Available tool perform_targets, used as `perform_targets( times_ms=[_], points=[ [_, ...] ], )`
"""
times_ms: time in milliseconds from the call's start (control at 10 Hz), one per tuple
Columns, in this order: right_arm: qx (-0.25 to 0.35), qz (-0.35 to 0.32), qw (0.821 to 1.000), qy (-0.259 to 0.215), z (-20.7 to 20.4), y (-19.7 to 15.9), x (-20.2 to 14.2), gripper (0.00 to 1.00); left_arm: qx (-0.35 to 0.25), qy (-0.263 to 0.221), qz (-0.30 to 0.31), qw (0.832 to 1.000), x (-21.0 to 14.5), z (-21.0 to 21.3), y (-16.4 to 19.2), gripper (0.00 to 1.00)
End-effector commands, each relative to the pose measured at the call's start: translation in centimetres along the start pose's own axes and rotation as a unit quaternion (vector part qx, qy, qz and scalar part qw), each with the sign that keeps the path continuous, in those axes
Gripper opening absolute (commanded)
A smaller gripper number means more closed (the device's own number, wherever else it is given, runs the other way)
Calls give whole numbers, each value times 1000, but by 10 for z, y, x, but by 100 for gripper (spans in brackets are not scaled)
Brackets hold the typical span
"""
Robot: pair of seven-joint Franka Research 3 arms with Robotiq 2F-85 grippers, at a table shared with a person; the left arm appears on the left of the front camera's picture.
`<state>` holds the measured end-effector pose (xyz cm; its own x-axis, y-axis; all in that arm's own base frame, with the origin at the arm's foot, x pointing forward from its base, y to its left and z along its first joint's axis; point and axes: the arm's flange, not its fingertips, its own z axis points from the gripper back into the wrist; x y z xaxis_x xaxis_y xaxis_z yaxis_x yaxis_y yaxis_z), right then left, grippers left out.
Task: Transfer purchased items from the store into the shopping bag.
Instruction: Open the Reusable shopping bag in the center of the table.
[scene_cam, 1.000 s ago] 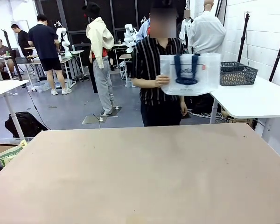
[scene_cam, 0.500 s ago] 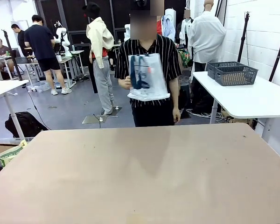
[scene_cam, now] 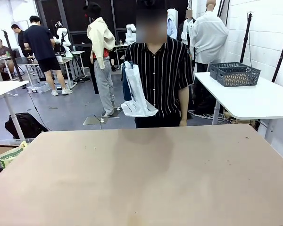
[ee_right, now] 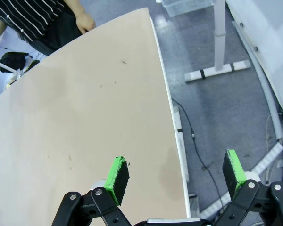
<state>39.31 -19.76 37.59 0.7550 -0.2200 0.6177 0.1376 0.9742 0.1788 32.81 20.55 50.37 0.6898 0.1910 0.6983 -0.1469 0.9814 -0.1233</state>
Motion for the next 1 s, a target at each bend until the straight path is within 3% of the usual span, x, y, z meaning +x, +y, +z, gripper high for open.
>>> perform_targets(
  times_ms=[0,900],
  points=[
    [-6,1,1000,1,3,2,-2,100,1,-1,3,1000,1,1,0,100],
    [-6,1,1000,1,3,2,-2,100,1,-1,3,1000,1,1,0,100]
  ],
)
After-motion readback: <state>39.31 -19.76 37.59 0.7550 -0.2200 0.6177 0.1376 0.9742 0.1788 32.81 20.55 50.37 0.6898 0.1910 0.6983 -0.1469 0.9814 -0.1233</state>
